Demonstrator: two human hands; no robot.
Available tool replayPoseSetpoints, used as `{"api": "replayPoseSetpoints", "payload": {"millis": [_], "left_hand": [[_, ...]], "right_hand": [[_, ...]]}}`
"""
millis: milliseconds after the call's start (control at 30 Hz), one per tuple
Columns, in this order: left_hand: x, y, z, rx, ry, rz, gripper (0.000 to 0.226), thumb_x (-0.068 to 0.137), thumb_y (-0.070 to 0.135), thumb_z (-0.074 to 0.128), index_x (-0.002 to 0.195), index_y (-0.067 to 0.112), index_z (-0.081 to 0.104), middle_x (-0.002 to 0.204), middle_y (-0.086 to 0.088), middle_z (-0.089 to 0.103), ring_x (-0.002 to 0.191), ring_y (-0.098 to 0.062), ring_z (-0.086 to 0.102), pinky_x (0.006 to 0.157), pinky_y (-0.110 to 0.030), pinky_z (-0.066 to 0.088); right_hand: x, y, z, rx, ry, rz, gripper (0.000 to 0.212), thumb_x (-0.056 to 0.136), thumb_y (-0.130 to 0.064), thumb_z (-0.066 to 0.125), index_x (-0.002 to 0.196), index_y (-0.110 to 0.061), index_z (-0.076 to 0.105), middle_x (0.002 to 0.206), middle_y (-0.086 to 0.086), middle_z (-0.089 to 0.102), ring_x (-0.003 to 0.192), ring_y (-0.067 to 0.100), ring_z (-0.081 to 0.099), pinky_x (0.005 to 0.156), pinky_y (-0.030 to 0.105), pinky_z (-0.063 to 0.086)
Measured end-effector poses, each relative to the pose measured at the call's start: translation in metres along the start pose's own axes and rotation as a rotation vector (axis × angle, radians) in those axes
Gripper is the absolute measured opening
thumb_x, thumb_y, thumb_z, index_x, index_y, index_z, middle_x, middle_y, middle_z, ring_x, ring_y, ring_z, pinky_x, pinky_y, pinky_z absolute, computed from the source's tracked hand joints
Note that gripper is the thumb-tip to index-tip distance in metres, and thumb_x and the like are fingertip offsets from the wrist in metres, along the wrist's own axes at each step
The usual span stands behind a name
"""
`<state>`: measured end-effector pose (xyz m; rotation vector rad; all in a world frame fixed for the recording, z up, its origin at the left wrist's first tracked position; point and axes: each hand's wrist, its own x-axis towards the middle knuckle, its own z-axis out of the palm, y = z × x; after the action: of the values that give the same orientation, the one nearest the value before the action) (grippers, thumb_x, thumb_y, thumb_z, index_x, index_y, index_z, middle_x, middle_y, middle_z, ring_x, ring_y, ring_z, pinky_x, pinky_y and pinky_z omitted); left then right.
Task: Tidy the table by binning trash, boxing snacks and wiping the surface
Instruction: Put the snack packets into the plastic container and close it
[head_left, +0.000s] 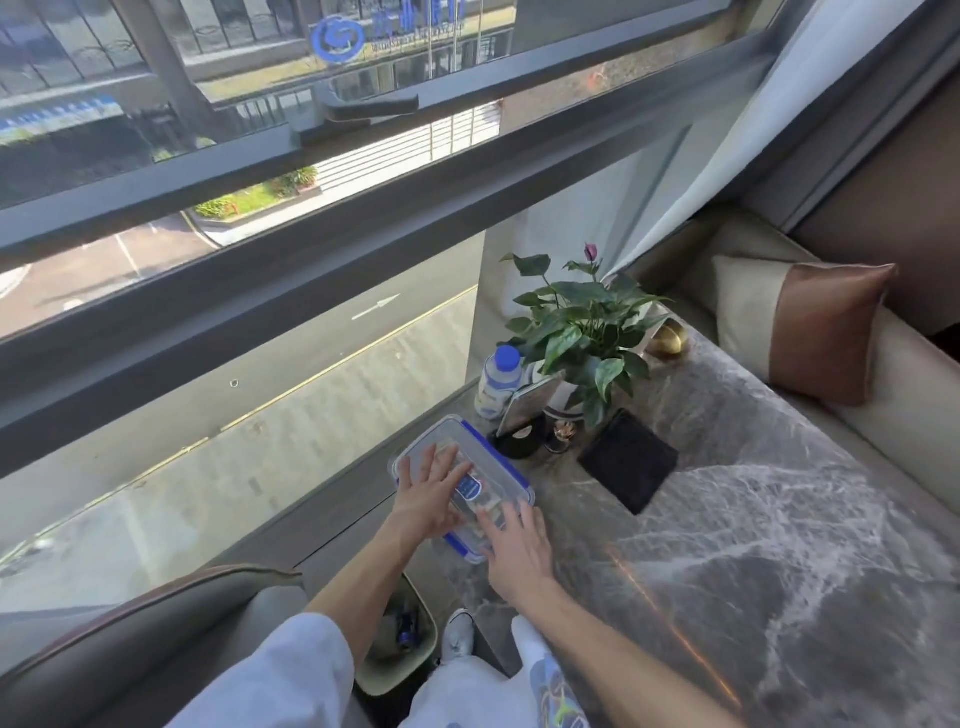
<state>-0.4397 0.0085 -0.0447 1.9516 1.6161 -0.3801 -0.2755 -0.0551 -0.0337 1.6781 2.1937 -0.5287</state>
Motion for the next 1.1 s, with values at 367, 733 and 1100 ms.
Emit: {"api": "replayPoseSetpoints", "payload": {"millis": [367, 733, 1100], "left_hand": [[-0.003, 0.005, 0.001, 0.012, -0.002, 0.009, 0.087, 0.09, 0.029, 0.06, 0.153, 0.034, 0.001, 0.163, 0.002, -0.017, 0.148, -0.028, -0.024, 0.117, -0.059, -0.014], [-0.011, 0.021, 0.001, 0.051, -0.001, -0.014, 0.077, 0.093, 0.043, 0.049, 0.154, 0.033, 0.003, 0.163, -0.004, -0.016, 0.15, -0.03, -0.017, 0.122, -0.051, -0.004], [0.012, 0.108, -0.017, -0.516, 0.287, 0.02, 0.02, 0.097, 0.026, 0.037, 0.1, 0.019, 0.055, 0.112, -0.01, 0.067, 0.101, -0.028, 0.061, 0.086, -0.04, 0.05]], "right_hand": [[-0.003, 0.005, 0.009, 0.101, -0.142, 0.024, 0.072, 0.1, -0.035, 0.038, 0.15, -0.037, -0.013, 0.161, 0.005, -0.022, 0.147, 0.032, -0.025, 0.121, 0.048, 0.02], [-0.007, 0.016, 0.012, 0.115, 0.052, -0.037, 0.065, 0.098, -0.045, 0.033, 0.152, -0.037, -0.002, 0.164, 0.006, -0.002, 0.151, 0.026, -0.007, 0.122, 0.046, -0.001], [-0.061, 0.16, 0.005, 1.922, 0.363, 0.715, 0.054, 0.099, -0.047, 0.041, 0.148, -0.027, 0.032, 0.146, 0.005, 0.049, 0.135, 0.021, 0.046, 0.115, 0.038, 0.029]]}}
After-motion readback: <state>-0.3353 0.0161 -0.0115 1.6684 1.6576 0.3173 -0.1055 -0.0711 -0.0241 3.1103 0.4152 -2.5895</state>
